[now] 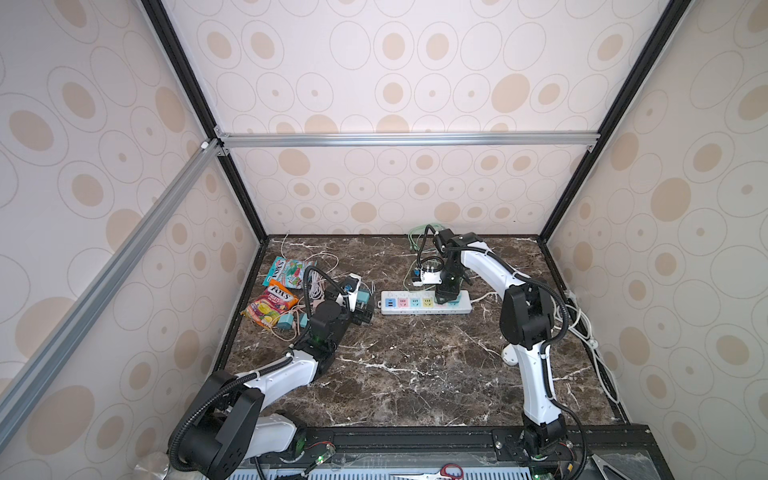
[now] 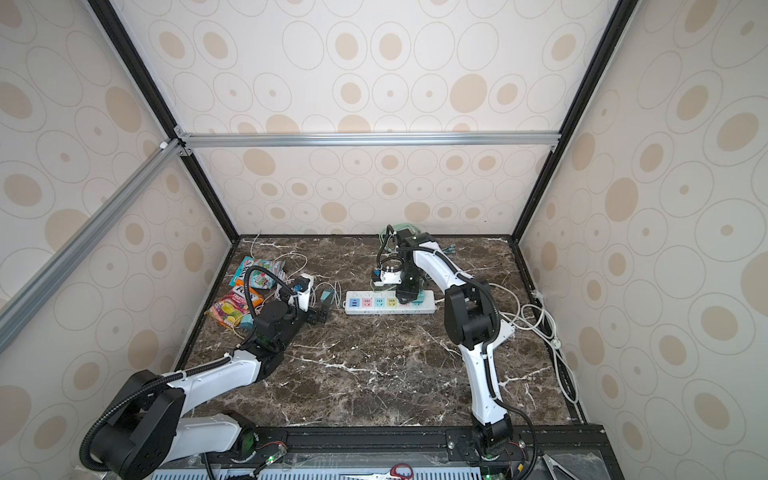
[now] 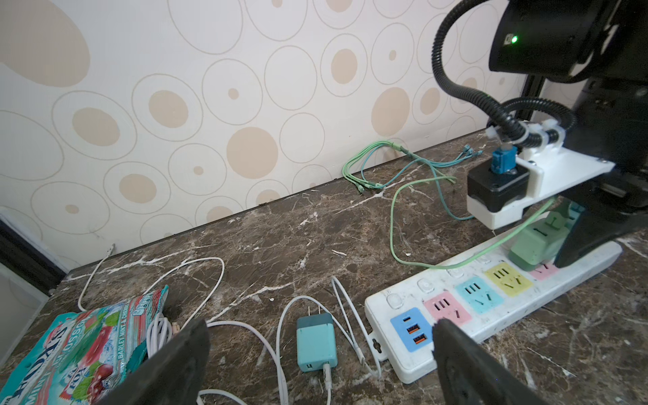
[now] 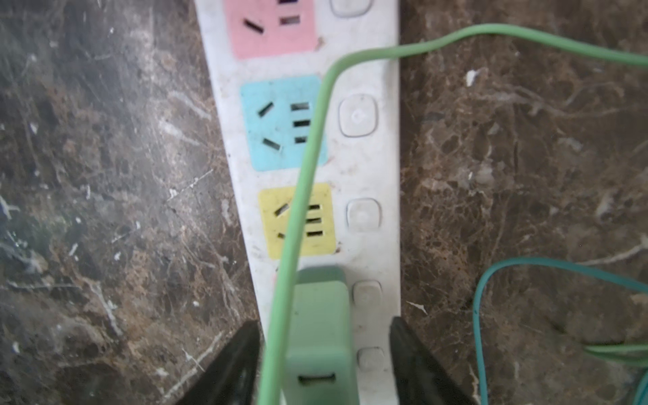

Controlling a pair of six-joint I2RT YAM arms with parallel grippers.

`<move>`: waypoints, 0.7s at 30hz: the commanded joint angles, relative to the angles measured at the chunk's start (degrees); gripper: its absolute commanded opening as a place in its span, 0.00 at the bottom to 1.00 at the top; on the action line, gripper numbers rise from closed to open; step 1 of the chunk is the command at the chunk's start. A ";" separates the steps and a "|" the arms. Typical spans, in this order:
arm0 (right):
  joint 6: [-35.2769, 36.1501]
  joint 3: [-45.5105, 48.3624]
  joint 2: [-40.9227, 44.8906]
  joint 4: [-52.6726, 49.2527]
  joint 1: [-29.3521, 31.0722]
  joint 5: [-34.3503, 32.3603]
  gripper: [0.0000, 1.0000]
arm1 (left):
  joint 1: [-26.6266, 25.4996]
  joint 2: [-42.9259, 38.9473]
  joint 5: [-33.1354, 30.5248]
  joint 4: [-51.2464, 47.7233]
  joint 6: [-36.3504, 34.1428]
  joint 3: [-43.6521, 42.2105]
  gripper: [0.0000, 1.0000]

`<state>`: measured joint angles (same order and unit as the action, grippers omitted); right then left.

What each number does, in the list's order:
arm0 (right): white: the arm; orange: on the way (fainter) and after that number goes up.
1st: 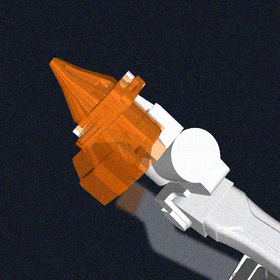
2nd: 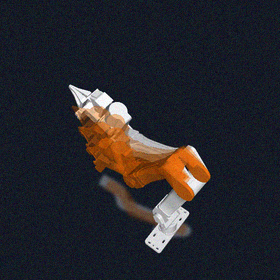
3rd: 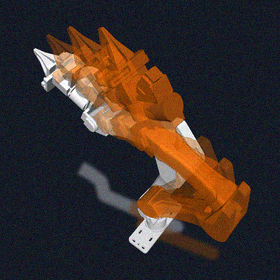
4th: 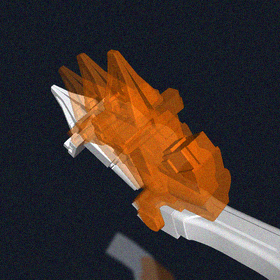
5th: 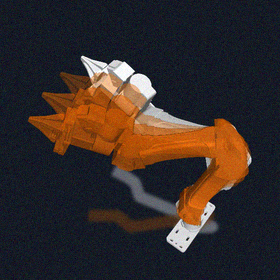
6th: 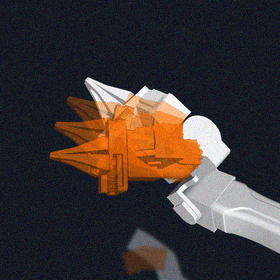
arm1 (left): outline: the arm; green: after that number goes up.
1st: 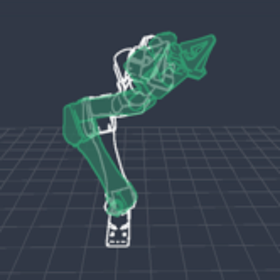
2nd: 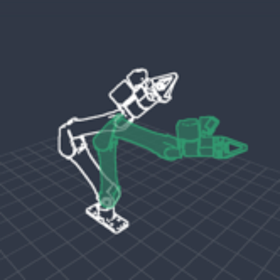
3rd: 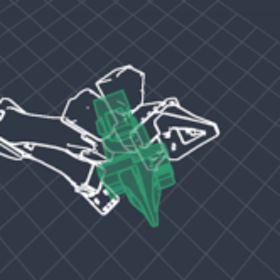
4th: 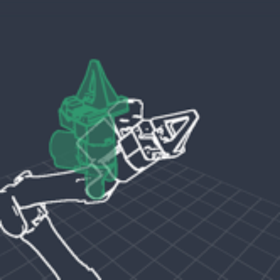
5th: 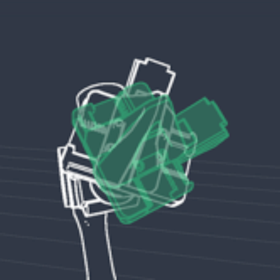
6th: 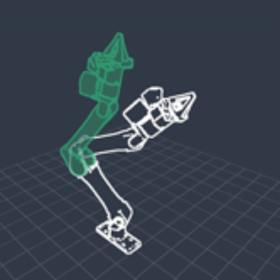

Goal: Insert the plug
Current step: 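Press the pale green charger into the socket beside the teal one, open right gripper, then raise the right gripper away while the left gripper reaches into the charger pile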

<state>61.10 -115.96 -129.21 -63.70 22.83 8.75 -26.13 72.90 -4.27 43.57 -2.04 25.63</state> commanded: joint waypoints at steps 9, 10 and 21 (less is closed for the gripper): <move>-2.43 5.29 13.87 1.19 1.36 7.85 1.00 | 1.60 0.51 -7.49 -2.35 4.31 2.23 0.98; -3.48 6.72 14.86 3.21 1.58 7.26 1.00 | 1.69 0.50 -7.50 -2.40 4.56 2.32 0.98; -33.30 14.55 22.51 26.10 2.89 7.81 1.00 | 2.31 2.89 -9.76 -12.69 11.12 8.55 0.98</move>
<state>40.16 -101.41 -109.10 -43.62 25.45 14.94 -24.45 74.81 -11.55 35.90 5.37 30.68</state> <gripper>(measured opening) 0.992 0.984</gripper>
